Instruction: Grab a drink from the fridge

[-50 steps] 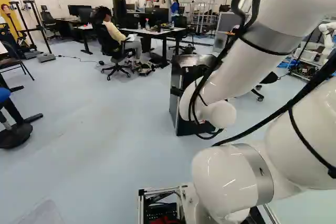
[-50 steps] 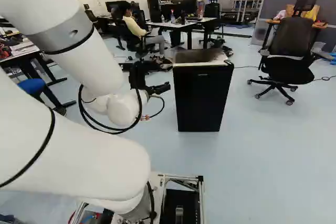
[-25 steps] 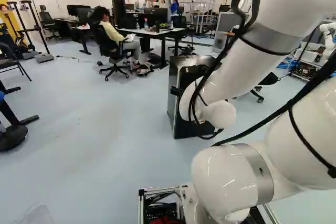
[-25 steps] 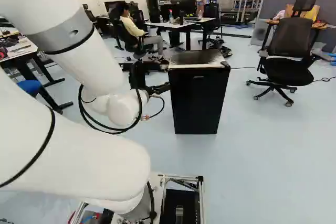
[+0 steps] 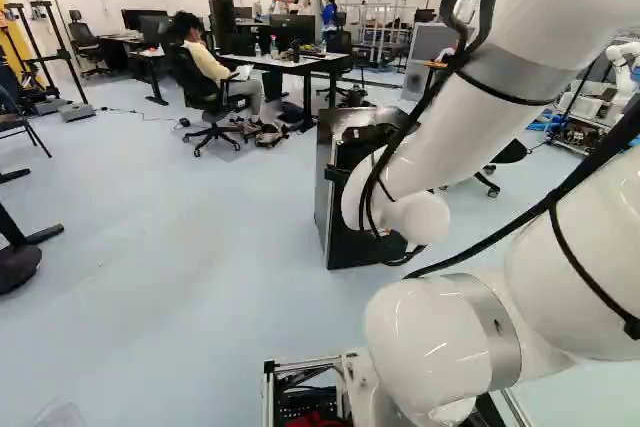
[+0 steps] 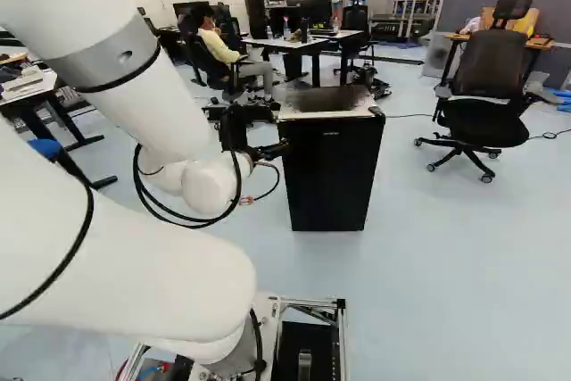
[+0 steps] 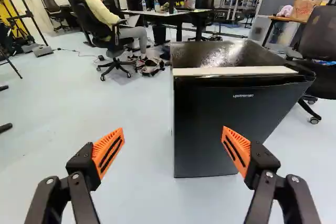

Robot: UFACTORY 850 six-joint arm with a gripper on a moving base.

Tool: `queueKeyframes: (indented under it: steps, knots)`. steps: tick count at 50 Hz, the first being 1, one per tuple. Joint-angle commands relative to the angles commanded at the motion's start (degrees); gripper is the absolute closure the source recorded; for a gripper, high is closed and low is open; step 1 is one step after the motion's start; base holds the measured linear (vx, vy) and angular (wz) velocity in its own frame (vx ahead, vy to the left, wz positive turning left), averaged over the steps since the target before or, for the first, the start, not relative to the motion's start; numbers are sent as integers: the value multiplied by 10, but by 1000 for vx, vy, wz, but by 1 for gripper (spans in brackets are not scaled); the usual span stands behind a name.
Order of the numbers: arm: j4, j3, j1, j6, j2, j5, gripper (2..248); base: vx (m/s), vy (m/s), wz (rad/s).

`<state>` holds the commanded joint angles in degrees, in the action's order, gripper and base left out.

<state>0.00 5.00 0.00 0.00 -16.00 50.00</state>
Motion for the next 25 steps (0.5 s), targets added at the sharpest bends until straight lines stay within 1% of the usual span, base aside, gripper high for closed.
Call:
queueKeyframes:
  steps: [25]
  knots:
    - [0,0,0,0,0,0,3,29,-1,-3]
